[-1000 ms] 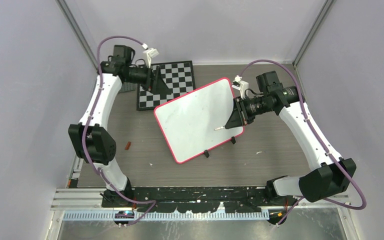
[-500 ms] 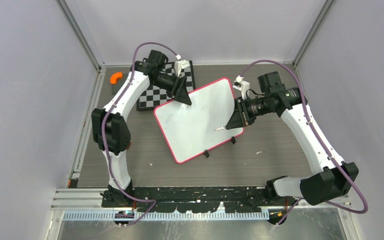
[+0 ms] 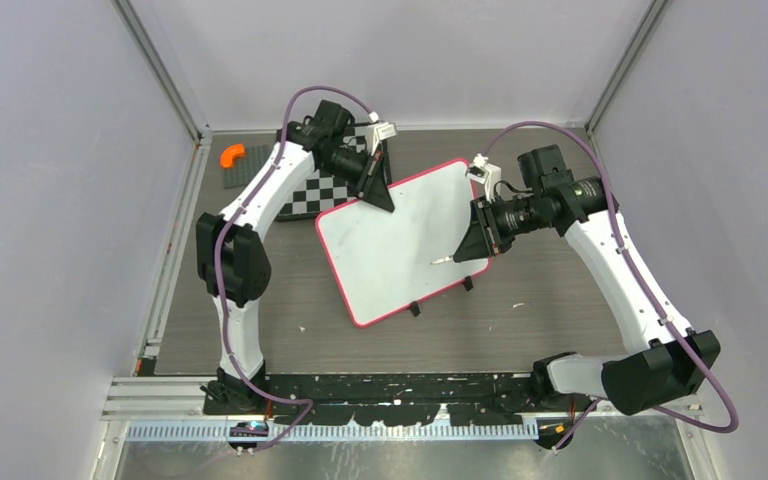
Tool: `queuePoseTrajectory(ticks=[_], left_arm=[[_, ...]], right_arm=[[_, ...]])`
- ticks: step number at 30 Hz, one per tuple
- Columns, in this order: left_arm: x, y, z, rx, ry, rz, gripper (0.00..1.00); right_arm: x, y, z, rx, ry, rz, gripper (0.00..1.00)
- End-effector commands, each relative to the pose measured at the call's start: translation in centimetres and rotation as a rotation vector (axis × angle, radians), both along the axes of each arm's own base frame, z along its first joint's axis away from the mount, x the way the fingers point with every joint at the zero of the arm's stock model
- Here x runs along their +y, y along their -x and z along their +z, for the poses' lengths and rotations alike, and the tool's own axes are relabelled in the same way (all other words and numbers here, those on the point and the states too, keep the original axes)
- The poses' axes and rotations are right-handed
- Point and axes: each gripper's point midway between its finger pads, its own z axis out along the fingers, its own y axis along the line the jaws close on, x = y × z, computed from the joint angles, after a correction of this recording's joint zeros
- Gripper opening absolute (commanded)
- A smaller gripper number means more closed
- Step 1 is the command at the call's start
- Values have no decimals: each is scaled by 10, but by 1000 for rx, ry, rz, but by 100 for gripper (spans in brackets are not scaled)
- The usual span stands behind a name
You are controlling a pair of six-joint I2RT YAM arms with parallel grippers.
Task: Write a sentence on the whiteboard
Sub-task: Adjust the whiteboard at the center of the board.
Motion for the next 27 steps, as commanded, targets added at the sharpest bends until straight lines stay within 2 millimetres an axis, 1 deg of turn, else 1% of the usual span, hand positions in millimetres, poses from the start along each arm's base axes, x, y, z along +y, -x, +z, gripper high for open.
queuePoseTrajectory(ticks=[1, 3, 6, 9, 12, 19, 23, 27], left_arm=[[-13, -10, 51, -76, 129, 13, 0], [-15, -15, 58, -87, 144, 24, 0], [-19, -20, 63, -89, 164, 29, 0], [-22, -22, 58, -73, 165, 23, 0], [-26, -19, 46, -42, 152, 2, 0], [-33, -1, 19, 8, 102, -60, 0], [-38, 17, 14, 45, 100, -123, 0], [-37, 39, 12, 76, 80, -180, 0]], right_arm=[[1, 3, 20, -83, -30, 23, 0], [1, 4, 20, -81, -29, 25, 0], [1, 5, 19, -79, -28, 26, 0], [1, 6, 19, -79, -28, 29, 0], [0, 6, 17, -77, -25, 31, 0], [0, 5, 15, -73, -20, 37, 0], [1, 4, 14, -67, -21, 40, 0], [1, 5, 14, -61, -23, 42, 0]])
